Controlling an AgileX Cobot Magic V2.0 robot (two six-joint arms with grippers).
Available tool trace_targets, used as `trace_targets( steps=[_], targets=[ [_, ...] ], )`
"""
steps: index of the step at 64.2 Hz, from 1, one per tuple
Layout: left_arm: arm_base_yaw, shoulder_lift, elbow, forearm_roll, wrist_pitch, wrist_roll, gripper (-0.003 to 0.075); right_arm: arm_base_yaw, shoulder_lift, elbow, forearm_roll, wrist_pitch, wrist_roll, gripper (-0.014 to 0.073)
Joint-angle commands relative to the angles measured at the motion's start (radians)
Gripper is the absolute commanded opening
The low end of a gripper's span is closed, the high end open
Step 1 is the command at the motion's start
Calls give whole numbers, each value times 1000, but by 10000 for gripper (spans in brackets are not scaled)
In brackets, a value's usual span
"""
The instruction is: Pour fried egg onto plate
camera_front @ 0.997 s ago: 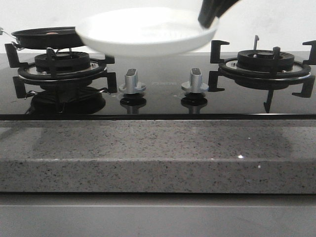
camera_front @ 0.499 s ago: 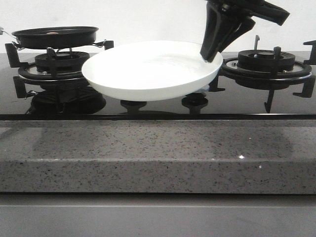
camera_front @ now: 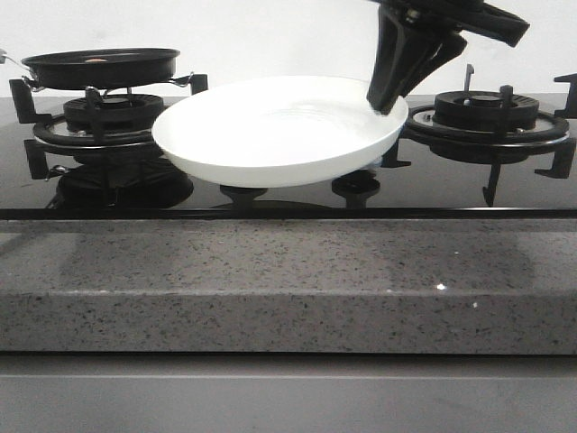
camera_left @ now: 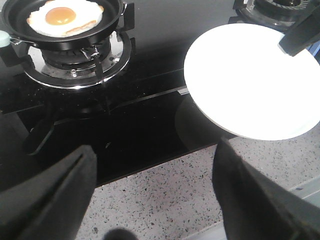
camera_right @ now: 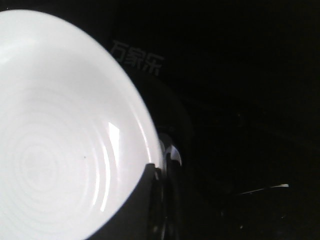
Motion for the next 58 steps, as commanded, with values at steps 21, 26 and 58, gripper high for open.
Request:
trace_targets(
  steps=[21, 26, 58],
  targets=[
    [-8, 8, -28, -11, -111, -8, 482, 0, -46, -23, 10, -42, -8, -69],
    [-8, 8, -28, -15, -141, -8, 482, 0, -46, -23, 10, -42, -8, -69],
    [-6, 60, -84, 1, -114, -8, 593, 0, -46, -23, 10, -42, -8, -69]
  ],
)
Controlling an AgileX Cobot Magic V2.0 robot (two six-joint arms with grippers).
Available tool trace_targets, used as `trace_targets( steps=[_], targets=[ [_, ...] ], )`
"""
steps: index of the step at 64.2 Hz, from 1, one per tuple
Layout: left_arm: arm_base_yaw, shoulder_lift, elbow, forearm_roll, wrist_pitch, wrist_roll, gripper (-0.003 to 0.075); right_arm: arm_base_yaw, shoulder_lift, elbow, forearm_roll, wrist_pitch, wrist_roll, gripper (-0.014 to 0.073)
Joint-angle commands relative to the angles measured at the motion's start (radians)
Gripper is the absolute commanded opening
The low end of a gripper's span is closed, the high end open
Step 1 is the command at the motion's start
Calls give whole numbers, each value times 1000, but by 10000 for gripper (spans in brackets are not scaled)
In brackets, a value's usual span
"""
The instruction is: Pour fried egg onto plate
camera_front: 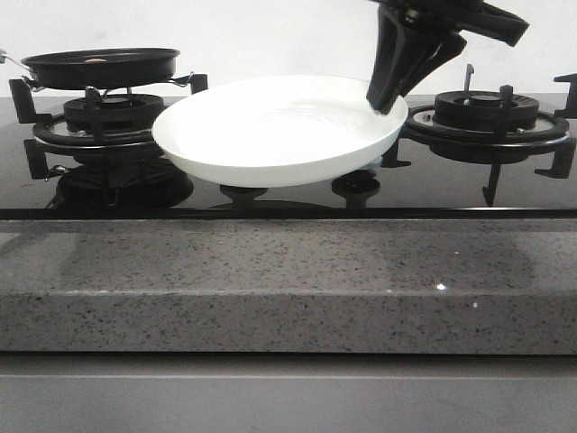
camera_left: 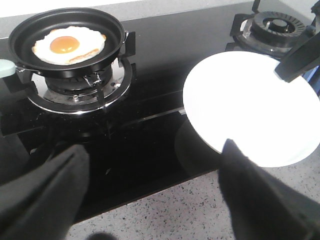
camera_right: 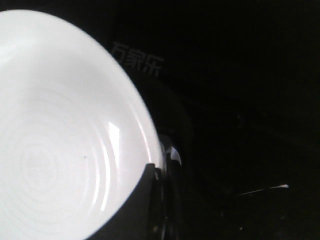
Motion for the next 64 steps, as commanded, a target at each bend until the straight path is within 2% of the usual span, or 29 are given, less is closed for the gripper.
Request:
trace_targets(
  steps=[1, 8, 16, 35, 44, 53, 64],
  targets=[
    [-3, 39, -75, 5, -31, -8, 593, 0, -46, -23, 10, -40, -8, -69],
    [25, 99, -143, 7, 35, -13, 593, 0, -46, -23, 10, -40, -8, -69],
    [119, 166, -225, 1, 120, -13, 593, 0, -46, -23, 10, -40, -8, -69],
    [495, 327, -352, -148, 200, -1, 589, 0, -46, -23, 10, -40, -8, -69],
    [668, 408, -378, -423, 233, 147, 589, 0, -46, -23, 10, -40, -8, -69],
    [782, 506, -383, -732, 286, 310, 589, 0, -46, -23, 10, -40, -8, -69],
    [850, 638, -383, -1012, 333, 340, 589, 0, -46, -23, 10, -40, -8, -69]
  ],
)
